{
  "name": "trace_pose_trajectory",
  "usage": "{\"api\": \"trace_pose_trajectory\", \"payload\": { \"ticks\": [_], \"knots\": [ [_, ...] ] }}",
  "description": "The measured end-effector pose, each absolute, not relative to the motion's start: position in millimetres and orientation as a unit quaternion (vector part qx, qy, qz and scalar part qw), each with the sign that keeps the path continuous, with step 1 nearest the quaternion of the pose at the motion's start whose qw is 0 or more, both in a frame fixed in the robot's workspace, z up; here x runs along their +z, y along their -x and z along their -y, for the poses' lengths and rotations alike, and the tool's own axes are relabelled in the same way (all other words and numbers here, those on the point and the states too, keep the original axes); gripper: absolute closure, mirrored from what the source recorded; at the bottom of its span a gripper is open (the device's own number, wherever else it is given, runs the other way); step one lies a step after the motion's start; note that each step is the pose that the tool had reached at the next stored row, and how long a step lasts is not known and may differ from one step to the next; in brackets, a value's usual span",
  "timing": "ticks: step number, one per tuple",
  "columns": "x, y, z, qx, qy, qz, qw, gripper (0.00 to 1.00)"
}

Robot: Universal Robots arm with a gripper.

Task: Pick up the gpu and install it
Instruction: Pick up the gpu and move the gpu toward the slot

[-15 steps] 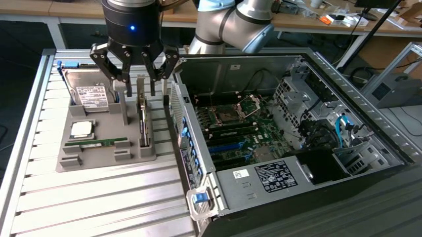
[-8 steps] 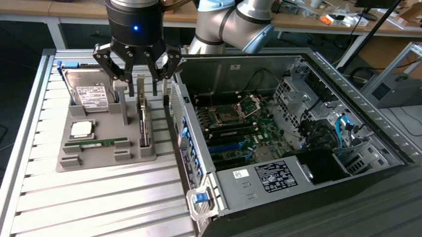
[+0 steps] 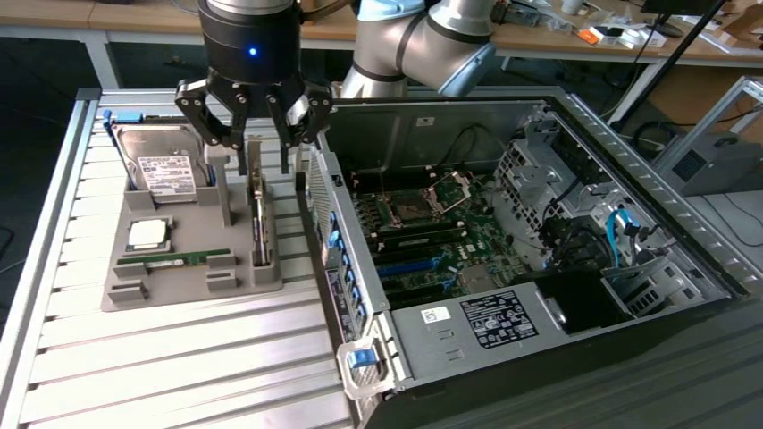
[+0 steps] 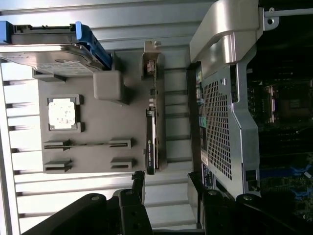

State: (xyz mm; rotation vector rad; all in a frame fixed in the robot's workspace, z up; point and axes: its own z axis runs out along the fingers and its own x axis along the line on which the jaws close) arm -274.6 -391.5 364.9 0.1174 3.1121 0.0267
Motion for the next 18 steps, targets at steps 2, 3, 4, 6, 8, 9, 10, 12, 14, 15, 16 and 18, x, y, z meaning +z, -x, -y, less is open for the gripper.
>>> {"api": "trace_pose_trajectory", "payload": {
  "ticks": [2, 3, 4, 6, 8, 9, 10, 12, 14, 15, 16, 18],
  "knots": [
    [364.6, 273.6, 391.2, 0.008, -0.038, -0.999, 0.014, 0.52],
    [364.5, 273.0, 391.0, 0.008, -0.038, -0.999, 0.014, 0.52],
    [364.4, 272.6, 390.9, 0.008, -0.038, -0.999, 0.014, 0.52],
    [364.1, 271.7, 390.7, 0.007, -0.038, -0.999, 0.014, 0.52],
    [363.8, 270.9, 390.5, 0.007, -0.038, -0.999, 0.014, 0.52],
    [363.7, 270.5, 390.3, 0.006, -0.038, -0.999, 0.014, 0.52],
    [363.6, 270.1, 390.2, 0.006, -0.038, -0.999, 0.014, 0.52],
    [363.3, 269.1, 389.9, 0.005, -0.038, -0.999, 0.014, 0.52],
    [363.0, 268.1, 389.6, 0.005, -0.038, -0.999, 0.014, 0.52],
    [362.9, 267.5, 389.3, 0.004, -0.038, -0.999, 0.014, 0.52],
    [362.8, 267.0, 389.1, 0.004, -0.038, -0.999, 0.014, 0.52],
    [362.6, 265.8, 388.5, 0.003, -0.038, -0.999, 0.014, 0.52]
  ]
}}
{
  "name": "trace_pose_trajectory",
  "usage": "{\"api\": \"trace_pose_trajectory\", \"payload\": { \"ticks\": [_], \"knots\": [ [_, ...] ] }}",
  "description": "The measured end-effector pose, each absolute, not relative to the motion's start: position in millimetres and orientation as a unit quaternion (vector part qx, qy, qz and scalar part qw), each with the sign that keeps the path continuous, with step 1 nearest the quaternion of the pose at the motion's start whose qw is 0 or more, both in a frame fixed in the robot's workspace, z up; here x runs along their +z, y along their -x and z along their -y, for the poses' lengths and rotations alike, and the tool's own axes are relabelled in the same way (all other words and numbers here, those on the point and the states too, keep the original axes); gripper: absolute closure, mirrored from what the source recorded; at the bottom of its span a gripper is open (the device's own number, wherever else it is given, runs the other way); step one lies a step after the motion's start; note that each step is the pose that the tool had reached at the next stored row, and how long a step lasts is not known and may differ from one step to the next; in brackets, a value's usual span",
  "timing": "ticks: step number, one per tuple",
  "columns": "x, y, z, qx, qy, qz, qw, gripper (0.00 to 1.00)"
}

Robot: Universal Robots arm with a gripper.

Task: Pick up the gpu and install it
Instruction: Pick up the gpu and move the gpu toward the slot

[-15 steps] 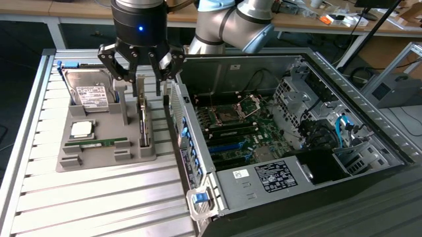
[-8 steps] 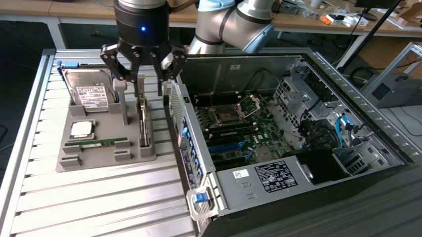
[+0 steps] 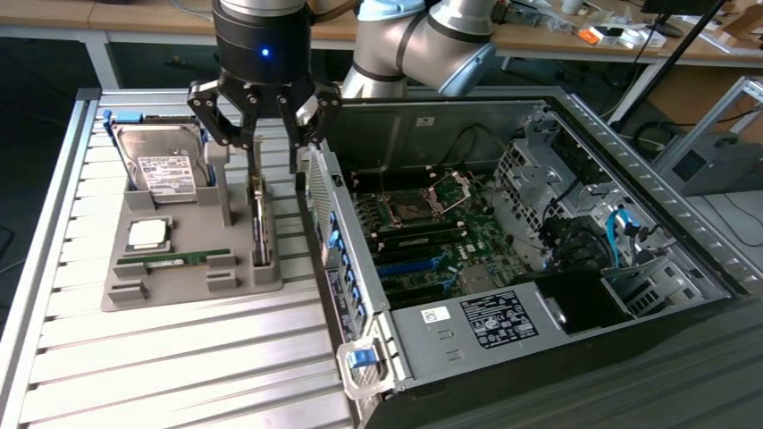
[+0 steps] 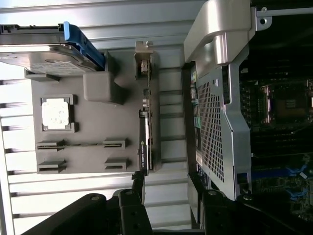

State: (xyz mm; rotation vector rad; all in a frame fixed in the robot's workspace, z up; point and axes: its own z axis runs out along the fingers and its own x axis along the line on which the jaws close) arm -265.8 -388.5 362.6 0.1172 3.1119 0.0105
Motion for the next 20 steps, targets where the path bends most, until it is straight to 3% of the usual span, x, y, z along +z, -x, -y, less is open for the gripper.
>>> {"api": "trace_pose_trajectory", "payload": {
  "ticks": [20],
  "knots": [
    [359.9, 259.4, 379.2, 0.000, -0.038, -0.999, 0.014, 0.52]
  ]
}}
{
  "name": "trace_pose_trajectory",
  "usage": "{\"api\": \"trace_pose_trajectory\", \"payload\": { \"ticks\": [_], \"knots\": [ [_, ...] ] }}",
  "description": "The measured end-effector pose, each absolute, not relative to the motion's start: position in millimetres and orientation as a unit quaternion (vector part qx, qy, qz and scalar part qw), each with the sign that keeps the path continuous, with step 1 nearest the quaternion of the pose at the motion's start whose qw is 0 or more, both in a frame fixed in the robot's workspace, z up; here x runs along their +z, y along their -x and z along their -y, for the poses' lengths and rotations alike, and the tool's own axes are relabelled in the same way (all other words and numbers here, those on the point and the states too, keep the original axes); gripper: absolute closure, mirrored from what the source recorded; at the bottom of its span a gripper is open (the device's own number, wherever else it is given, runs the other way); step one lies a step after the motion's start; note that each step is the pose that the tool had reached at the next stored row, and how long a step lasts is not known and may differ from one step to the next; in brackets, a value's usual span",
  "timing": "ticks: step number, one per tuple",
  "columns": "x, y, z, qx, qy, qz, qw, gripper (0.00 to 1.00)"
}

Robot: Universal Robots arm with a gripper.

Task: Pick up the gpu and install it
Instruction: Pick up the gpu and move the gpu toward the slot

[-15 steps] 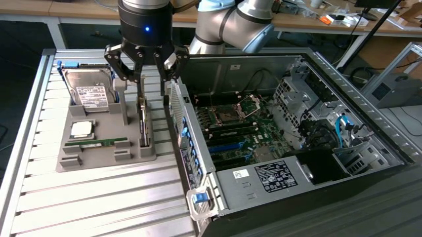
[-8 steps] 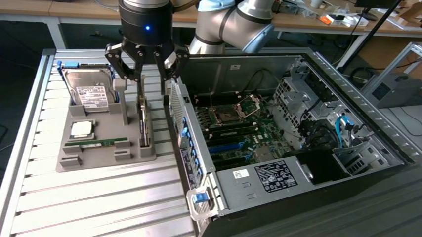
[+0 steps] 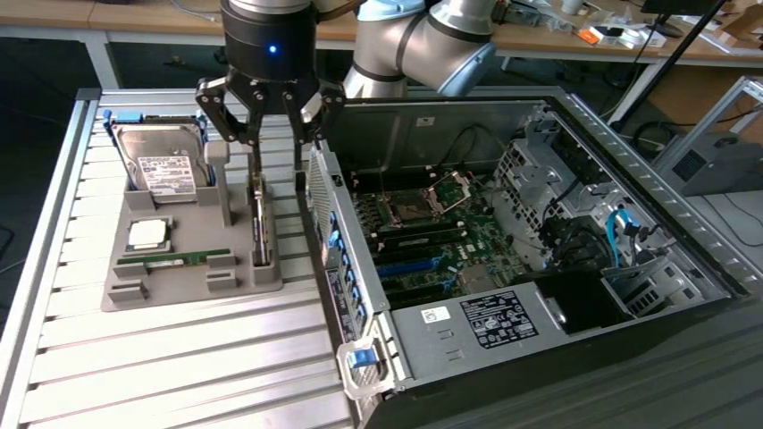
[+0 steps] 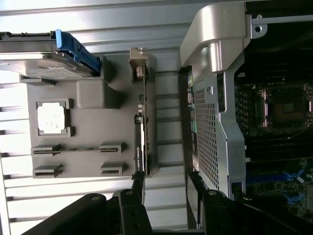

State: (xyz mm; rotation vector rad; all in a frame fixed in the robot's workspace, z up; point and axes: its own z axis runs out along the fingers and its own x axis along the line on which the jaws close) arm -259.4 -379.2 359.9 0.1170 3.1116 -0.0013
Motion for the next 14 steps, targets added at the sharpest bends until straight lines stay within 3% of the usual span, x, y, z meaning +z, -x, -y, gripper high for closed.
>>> {"api": "trace_pose_trajectory", "payload": {
  "ticks": [14],
  "knots": [
    [352.8, 261.6, 373.5, -0.002, -0.037, -0.999, 0.014, 0.52]
  ]
}}
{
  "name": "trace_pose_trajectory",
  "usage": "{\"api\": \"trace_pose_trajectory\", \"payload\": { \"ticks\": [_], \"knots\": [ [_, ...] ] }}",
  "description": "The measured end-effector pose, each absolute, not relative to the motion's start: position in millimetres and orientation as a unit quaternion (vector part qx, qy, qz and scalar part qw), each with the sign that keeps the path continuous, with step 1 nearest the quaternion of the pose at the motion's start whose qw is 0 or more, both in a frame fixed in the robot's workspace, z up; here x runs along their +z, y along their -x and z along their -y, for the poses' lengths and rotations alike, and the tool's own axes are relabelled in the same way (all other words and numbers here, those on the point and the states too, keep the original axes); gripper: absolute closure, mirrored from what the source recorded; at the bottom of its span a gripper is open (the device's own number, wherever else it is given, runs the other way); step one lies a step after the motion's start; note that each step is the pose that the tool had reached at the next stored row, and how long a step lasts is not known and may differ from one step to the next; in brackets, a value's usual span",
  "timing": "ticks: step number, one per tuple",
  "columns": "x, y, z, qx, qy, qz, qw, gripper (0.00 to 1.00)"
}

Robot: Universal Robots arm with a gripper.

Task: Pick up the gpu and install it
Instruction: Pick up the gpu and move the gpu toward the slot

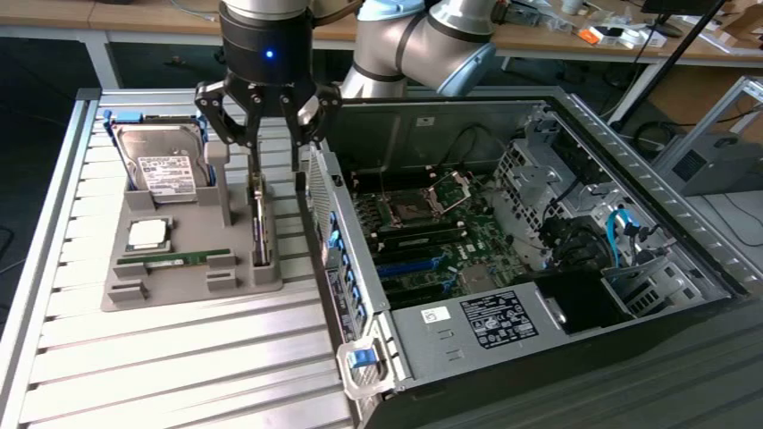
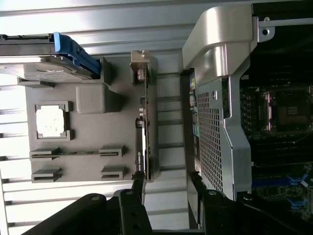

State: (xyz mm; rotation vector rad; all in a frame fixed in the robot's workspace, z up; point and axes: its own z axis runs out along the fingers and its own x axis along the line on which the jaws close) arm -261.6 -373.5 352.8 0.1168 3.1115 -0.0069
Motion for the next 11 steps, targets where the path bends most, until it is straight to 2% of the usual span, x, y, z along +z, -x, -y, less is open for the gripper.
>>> {"api": "trace_pose_trajectory", "payload": {
  "ticks": [11],
  "knots": [
    [346.6, 261.9, 373.5, -0.002, -0.038, -0.999, 0.014, 0.52]
  ]
}}
